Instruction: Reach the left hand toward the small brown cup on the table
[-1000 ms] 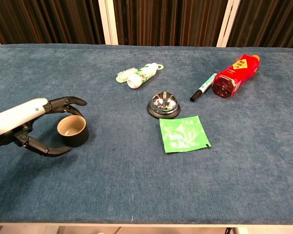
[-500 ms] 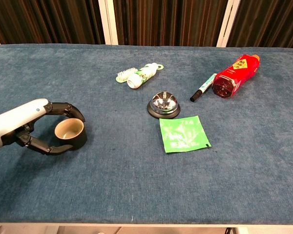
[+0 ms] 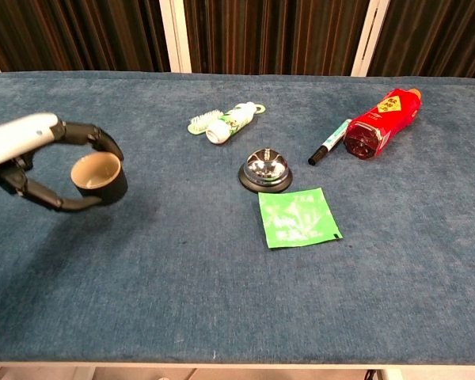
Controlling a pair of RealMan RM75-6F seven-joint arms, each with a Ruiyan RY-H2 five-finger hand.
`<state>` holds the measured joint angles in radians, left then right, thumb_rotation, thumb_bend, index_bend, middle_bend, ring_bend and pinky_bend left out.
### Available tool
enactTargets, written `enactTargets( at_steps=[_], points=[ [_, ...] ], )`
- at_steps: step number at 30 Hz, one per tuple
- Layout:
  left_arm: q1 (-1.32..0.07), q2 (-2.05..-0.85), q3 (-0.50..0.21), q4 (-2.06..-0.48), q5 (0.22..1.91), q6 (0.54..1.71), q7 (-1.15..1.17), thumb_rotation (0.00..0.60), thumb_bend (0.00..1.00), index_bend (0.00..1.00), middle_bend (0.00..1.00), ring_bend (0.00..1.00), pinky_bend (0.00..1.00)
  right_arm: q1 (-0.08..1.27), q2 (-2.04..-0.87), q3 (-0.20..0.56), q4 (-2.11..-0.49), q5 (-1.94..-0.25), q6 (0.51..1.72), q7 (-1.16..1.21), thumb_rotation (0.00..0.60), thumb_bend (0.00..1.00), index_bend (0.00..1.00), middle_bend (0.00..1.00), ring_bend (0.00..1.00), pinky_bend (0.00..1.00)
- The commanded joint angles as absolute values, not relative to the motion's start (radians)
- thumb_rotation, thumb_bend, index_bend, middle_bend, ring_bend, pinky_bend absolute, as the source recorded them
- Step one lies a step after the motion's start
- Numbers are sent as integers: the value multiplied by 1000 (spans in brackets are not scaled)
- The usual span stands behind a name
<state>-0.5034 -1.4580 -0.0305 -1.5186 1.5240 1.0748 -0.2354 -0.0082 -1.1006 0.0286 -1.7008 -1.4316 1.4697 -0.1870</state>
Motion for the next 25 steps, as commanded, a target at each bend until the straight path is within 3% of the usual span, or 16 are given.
enactTargets(
  at_steps=[1,12,25],
  points=[
    [-551,-1357,-80,-1596,1488,1027,-175,600,332,407,419,131,112,-8,-1102,27,-1701,-1434,1470,-191,600,203,208,138,109,106],
    [-646,-1091,-206,-1815,1324,918,-39,600,332,407,419,132,136,-12,-1111,24,-1704,-1439,1478,-202,600,203,208,138,109,106],
    [-688,-931,-272,-1901,1261,860,-122,600,332,407,430,140,137,-10,-1113,31,-1711,-1426,1477,-206,600,203,207,138,108,106]
  ],
)
